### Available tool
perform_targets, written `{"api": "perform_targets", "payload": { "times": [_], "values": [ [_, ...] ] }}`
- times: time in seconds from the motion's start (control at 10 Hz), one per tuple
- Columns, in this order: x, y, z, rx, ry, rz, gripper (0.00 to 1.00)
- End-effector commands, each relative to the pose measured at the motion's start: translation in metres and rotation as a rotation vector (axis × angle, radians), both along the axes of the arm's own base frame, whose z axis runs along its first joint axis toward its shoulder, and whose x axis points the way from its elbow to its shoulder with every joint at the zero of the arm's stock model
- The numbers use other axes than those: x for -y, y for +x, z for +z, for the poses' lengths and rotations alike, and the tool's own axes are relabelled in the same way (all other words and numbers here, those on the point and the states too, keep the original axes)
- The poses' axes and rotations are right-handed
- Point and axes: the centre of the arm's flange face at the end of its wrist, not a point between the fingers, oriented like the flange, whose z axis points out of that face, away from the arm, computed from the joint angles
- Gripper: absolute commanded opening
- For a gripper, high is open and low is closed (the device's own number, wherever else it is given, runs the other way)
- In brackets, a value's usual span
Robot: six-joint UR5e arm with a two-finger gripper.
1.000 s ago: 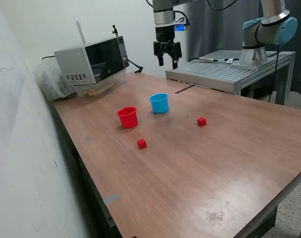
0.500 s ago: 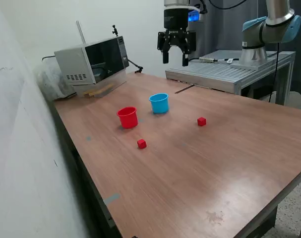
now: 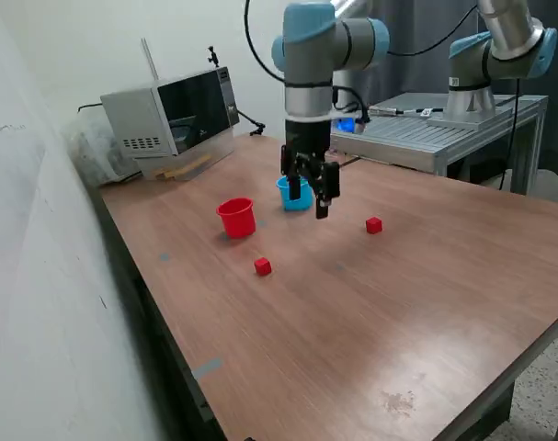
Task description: Place red objects in the red bin, and blue objects in the blue bin.
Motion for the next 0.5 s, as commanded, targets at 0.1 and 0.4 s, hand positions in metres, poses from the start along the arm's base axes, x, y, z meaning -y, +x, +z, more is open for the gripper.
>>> {"api": "perform_targets", "payload": {
  "times": [0.1,0.4],
  "values": [
    [-0.022,-0.030,-0.028,-0.039,0.013,-0.060,1.00],
    [-0.041,-0.048,-0.036,-0.080,0.010,-0.082,1.00]
  ]
}}
